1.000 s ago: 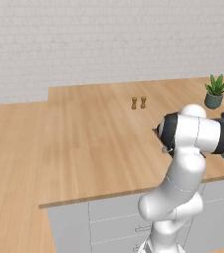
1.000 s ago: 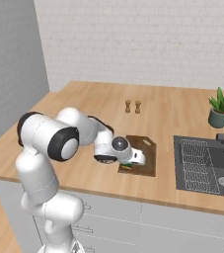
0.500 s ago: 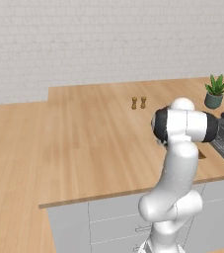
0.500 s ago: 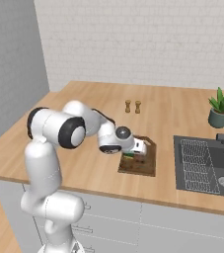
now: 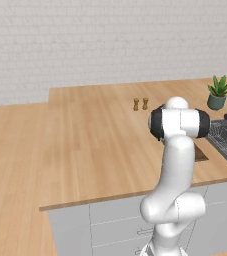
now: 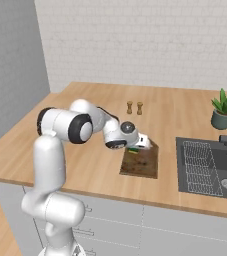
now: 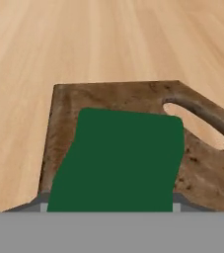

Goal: Pick up the sponge from the counter and clean the cutting board by briefly scrubbing or pressing down on the cutting board. Once finished, release the sponge.

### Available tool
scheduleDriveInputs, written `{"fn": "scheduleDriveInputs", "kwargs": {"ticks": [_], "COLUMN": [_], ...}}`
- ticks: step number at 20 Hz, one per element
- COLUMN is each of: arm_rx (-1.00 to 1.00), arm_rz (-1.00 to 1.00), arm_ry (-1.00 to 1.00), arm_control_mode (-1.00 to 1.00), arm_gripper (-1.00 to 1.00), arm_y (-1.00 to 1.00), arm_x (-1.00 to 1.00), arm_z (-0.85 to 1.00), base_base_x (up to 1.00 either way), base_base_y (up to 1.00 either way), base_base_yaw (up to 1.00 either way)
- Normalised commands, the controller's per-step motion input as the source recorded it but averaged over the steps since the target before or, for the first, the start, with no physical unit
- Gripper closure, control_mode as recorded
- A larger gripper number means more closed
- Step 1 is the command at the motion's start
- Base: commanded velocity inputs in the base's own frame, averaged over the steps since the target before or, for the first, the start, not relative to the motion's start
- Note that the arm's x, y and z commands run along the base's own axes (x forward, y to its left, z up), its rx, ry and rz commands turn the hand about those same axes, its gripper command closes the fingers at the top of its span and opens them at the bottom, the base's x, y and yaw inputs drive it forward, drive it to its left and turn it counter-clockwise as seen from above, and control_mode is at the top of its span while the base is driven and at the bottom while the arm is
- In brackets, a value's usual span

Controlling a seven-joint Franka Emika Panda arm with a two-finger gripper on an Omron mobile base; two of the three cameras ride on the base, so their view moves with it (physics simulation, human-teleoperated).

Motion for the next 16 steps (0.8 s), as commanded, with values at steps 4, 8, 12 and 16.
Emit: {"fn": "scheduleDriveInputs", "kwargs": {"ticks": [4,8,12,16], "arm_rx": [0.0,0.0,0.0,0.0], "arm_rz": [-0.02,0.0,0.0,0.0], "arm_ry": [0.0,0.0,0.0,0.0], "arm_control_mode": [-1.0,-1.0,-1.0,-1.0], "arm_gripper": [1.0,1.0,1.0,1.0], "arm_y": [-0.23,-0.2,-0.21,-0.12], "arm_x": [0.19,-0.37,-0.81,-0.92], "arm_z": [0.0,-0.17,-0.3,-0.32], "base_base_x": [0.0,0.0,0.0,0.0], "base_base_y": [0.0,0.0,0.0,0.0], "base_base_yaw": [0.0,0.0,0.0,0.0]}}
